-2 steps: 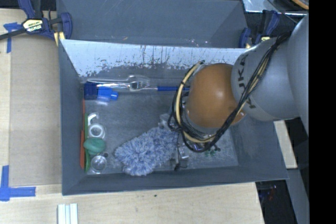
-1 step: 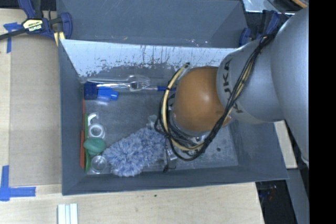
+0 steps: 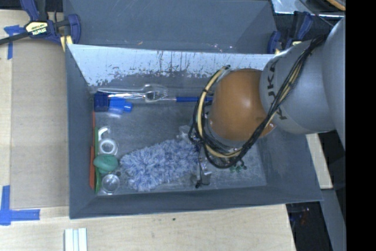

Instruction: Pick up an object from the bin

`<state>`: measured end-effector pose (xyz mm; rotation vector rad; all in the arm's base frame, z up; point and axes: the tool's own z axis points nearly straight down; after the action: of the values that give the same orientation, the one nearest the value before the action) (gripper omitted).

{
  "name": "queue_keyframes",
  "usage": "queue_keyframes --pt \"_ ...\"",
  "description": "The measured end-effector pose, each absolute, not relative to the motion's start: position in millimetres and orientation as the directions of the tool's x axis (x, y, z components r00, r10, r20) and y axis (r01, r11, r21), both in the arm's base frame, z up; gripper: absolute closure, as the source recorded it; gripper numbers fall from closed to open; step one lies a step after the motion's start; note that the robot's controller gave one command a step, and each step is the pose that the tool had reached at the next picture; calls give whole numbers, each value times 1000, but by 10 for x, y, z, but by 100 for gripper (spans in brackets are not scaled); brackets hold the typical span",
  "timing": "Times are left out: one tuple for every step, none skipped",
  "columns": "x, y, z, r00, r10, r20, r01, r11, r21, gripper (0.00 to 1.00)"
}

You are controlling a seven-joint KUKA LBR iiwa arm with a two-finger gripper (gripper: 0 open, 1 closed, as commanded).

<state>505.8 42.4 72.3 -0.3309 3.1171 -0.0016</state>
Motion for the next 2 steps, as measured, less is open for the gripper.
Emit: queue_keyframes --pt "5078 538 1702 -978 -207 -10 -207 978 1 0" --pt "5032 453 2279 -988 -155 -5 -155 988 0 0"
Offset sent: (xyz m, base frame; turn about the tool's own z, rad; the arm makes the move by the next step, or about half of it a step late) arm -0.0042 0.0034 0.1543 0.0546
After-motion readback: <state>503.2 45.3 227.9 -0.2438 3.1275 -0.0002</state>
